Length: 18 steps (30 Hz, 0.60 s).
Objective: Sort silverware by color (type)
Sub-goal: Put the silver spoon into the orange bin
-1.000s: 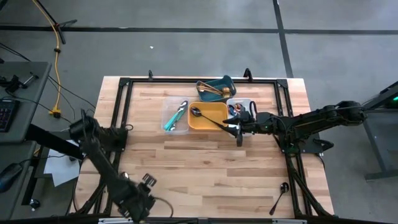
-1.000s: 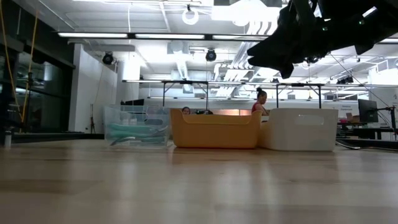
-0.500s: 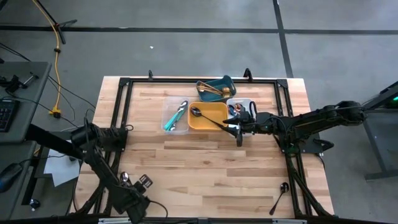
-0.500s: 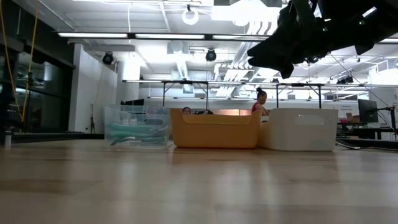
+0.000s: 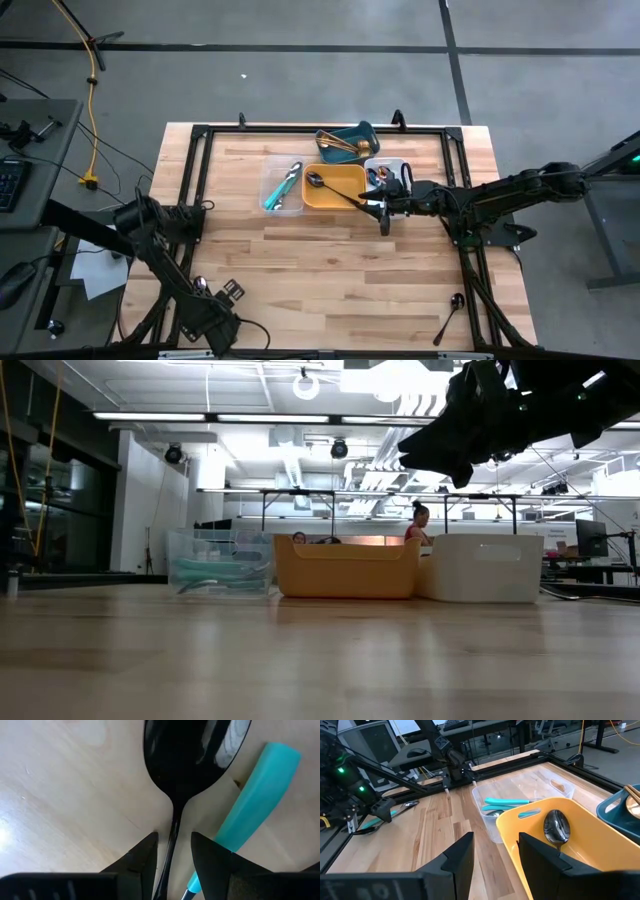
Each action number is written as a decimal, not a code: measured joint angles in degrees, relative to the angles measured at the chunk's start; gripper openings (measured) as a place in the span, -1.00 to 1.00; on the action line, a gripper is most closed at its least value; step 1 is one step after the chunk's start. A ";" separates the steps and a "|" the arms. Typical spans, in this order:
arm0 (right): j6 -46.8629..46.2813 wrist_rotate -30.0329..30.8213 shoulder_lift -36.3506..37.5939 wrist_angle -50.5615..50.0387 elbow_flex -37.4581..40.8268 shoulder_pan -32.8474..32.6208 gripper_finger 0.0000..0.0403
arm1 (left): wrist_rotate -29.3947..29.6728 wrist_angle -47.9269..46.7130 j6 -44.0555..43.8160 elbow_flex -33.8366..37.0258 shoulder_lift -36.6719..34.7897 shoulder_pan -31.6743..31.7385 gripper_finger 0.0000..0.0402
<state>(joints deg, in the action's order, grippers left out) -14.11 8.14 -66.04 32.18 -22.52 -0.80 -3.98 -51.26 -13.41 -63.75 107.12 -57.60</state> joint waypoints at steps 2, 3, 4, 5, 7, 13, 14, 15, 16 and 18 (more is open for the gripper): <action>0.00 0.00 0.00 0.00 0.00 0.00 -0.26 | 0.06 1.38 0.00 1.08 -0.11 0.00 -0.43; 0.00 0.00 0.00 0.00 0.00 0.00 -0.26 | 0.12 1.82 -0.01 1.46 -0.16 0.02 -0.44; 0.00 0.00 0.00 0.00 0.00 0.00 -0.26 | 0.26 2.00 -0.07 1.85 -0.15 0.15 -0.46; 0.00 0.00 0.00 0.00 0.00 0.00 -0.26 | 0.54 2.03 -0.26 2.01 -0.14 0.28 -0.49; 0.00 0.00 0.00 0.00 0.00 0.00 -0.26 | 1.63 2.01 -0.69 2.02 -0.09 0.62 -0.59; 0.00 0.00 0.00 0.00 0.00 0.00 -0.26 | 1.26 2.00 -0.09 2.08 0.02 2.98 -0.95; 0.00 0.00 0.00 0.00 0.00 0.00 -0.26 | 1.05 1.98 0.05 2.10 0.04 3.44 -0.95; 0.00 0.00 0.00 0.00 0.00 0.00 -0.26 | 1.04 1.96 0.12 2.10 0.08 3.86 -0.95; 0.00 0.00 0.00 0.00 0.00 0.00 -0.26 | 1.04 1.97 0.29 2.10 0.08 4.31 -0.95; -0.01 0.01 0.00 0.00 0.00 0.00 -0.26 | 1.12 2.13 1.37 2.10 -0.08 5.32 -0.97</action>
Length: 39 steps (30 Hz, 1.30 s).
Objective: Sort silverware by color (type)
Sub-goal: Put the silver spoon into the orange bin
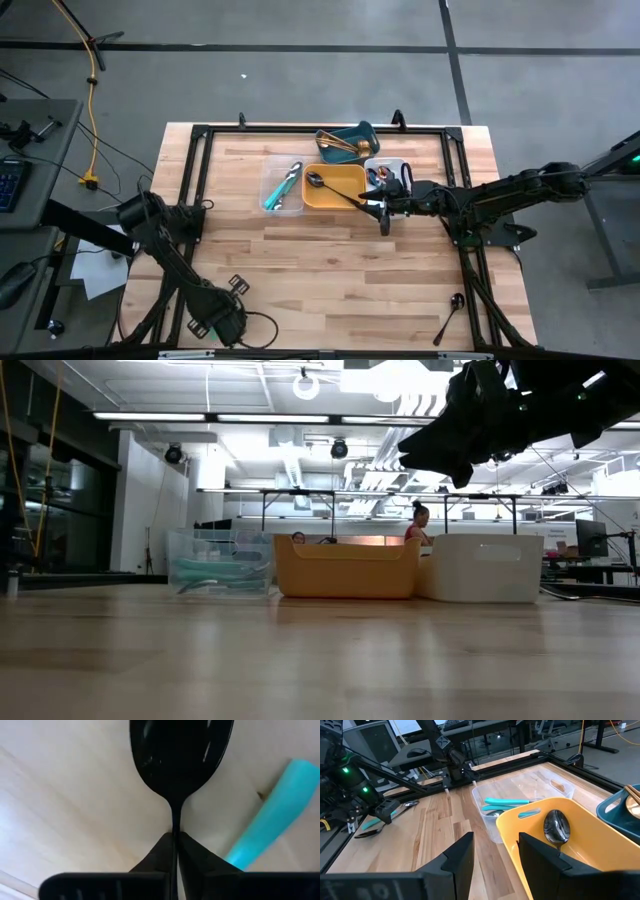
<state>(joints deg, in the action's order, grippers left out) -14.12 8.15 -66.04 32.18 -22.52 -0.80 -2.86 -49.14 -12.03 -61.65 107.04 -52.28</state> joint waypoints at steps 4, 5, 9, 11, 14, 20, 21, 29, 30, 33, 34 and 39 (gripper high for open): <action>0.01 0.00 0.00 -0.01 0.00 0.00 -0.26 | 3.35 1.01 1.72 0.09 -1.70 2.09 -0.98; 0.01 0.01 0.00 -0.02 0.00 0.00 -0.26 | 5.01 1.19 1.91 0.17 -2.29 2.76 -0.98; 0.01 0.00 0.00 -0.02 0.00 0.00 -0.26 | 15.94 1.10 2.17 0.37 -5.53 5.92 -0.99; 0.01 0.01 0.00 -0.25 0.00 0.00 -0.26 | 17.64 1.31 2.24 0.22 -7.79 7.31 -0.99; 0.01 0.01 0.00 -0.26 0.00 -0.01 -0.26 | 20.27 1.52 2.41 0.30 -11.48 9.99 -0.99; 0.01 -0.01 0.00 -0.26 0.00 0.00 -0.26 | 27.30 7.71 3.41 0.22 -20.04 14.86 -1.00; 0.01 0.01 0.00 -0.26 0.00 0.00 -0.26 | 29.11 9.42 4.40 0.20 -21.33 15.73 -1.00; -0.62 0.01 0.02 -0.22 0.00 -0.01 -0.26 | 34.49 48.67 19.00 13.83 -29.73 24.69 -1.00; -0.54 -0.01 0.00 -0.19 0.00 0.00 -0.26 | 33.36 56.34 20.53 17.28 -30.11 26.31 -1.00; 0.13 0.01 0.02 0.31 -0.02 0.00 -0.26 | 28.71 80.12 23.04 27.41 -30.15 31.62 -1.00; 0.57 0.01 0.02 0.51 -0.02 0.00 -0.26 | 27.37 87.79 23.08 30.61 -29.77 33.56 -1.00; 2.21 0.01 0.02 1.15 -0.02 -0.02 -0.26 | 26.38 113.35 18.45 42.05 -26.11 41.32 -1.00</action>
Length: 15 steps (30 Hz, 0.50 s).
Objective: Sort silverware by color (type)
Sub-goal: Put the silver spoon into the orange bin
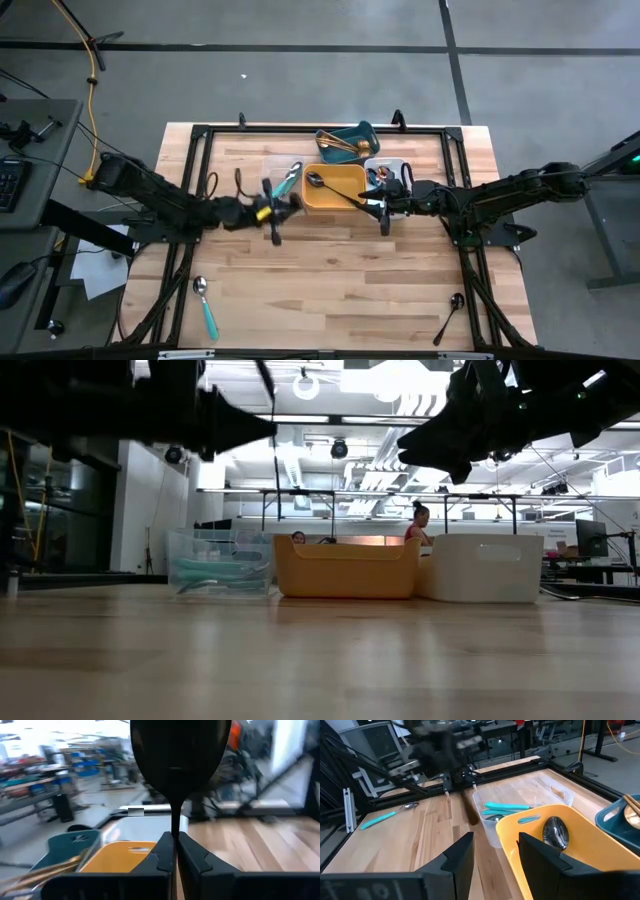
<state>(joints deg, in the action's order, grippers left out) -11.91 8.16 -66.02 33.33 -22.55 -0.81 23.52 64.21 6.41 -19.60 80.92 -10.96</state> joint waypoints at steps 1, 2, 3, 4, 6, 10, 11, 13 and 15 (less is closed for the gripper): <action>0.28 0.00 0.00 0.15 0.00 0.01 -0.26 | -0.01 2.72 -1.40 1.26 0.69 0.96 -1.00; 0.38 0.00 0.00 0.36 0.00 0.01 -0.26 | -0.13 4.53 -3.11 2.37 1.17 1.72 -1.00; 0.36 0.00 0.00 0.42 0.00 -0.01 -0.26 | -0.26 5.69 -4.62 2.78 2.02 2.30 -1.00; 0.38 0.00 0.00 0.37 0.00 0.01 -0.26 | -0.60 6.12 -5.50 2.94 2.73 2.68 -1.00; 0.38 0.00 -0.01 0.44 0.00 0.00 -0.26 | -0.46 6.03 -5.99 2.96 3.67 3.15 -1.00; 0.38 0.00 -0.26 0.77 0.00 0.01 -0.26 | -3.56 5.88 -5.61 1.48 4.74 3.96 -1.00; 0.38 0.00 -0.31 0.56 0.00 -0.01 -0.26 | -4.36 5.95 -5.35 0.93 4.74 4.13 -1.00; 0.38 0.00 -0.63 1.09 -0.02 -0.01 -0.26 | -5.08 6.28 -5.31 0.33 4.66 4.37 -1.00; 0.40 0.01 -0.78 0.90 -0.02 0.00 -0.26 | -5.10 6.05 -5.29 -0.26 4.68 4.37 -1.00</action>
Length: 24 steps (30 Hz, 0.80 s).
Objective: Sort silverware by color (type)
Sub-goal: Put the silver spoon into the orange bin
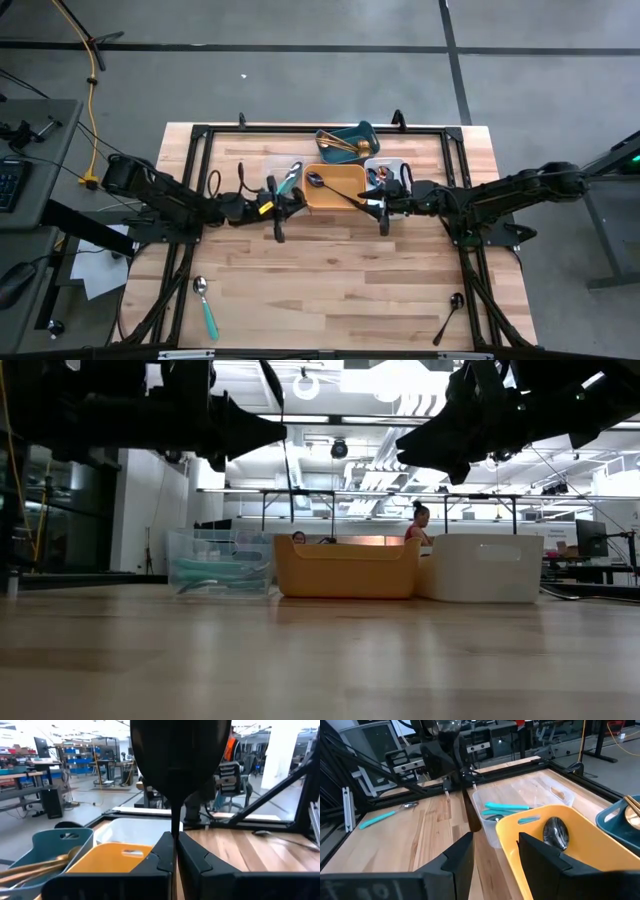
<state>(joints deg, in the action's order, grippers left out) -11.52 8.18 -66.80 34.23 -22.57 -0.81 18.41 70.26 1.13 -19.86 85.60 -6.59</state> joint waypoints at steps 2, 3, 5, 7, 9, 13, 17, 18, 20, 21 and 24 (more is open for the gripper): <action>0.00 0.01 -0.31 0.51 0.00 -0.01 -0.26 | 0.00 0.02 0.00 -0.51 0.00 0.00 -1.00; 0.01 0.00 -0.40 0.40 0.00 0.01 -0.26 | -0.02 0.02 0.02 -0.51 -0.02 0.00 -1.00; 0.01 0.00 -0.48 0.43 0.00 0.00 -0.26 | -0.02 0.06 0.00 -0.48 0.00 0.00 -1.00; 0.03 -0.01 -0.83 0.62 0.00 0.00 -0.26 | -0.04 0.19 0.00 -0.49 0.00 0.00 -1.00; 0.24 -0.01 -0.84 0.67 0.00 0.00 -0.26 | -0.05 0.06 0.06 -0.49 0.00 0.00 -1.00; 1.08 -0.01 -1.10 0.59 0.00 0.00 -0.26 | -0.24 -0.04 0.23 -0.49 0.00 0.00 -1.00; 1.08 0.00 -1.28 0.51 0.00 -0.01 -0.26 | -0.35 -0.04 1.97 -0.49 0.00 0.00 -1.00; 1.08 -0.01 -1.28 0.60 0.00 -0.01 -0.26 | -0.35 -0.04 2.01 -0.48 0.00 0.00 -1.00; 1.38 -0.01 -1.39 0.58 0.00 0.00 -0.26 | -0.35 0.00 2.10 -0.48 0.00 -0.02 -1.00; 1.49 -0.01 -1.41 0.52 0.00 0.00 -0.26 | -0.36 0.06 2.10 -0.48 0.00 -0.06 -1.00; 1.51 -0.01 -1.41 0.64 0.00 0.06 -0.26 | -0.35 0.11 2.10 -0.49 0.00 -0.07 -1.00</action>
<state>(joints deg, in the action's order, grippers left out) -10.00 8.16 -68.20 34.87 -22.57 -0.76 18.06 70.37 3.22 -20.35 85.60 -6.66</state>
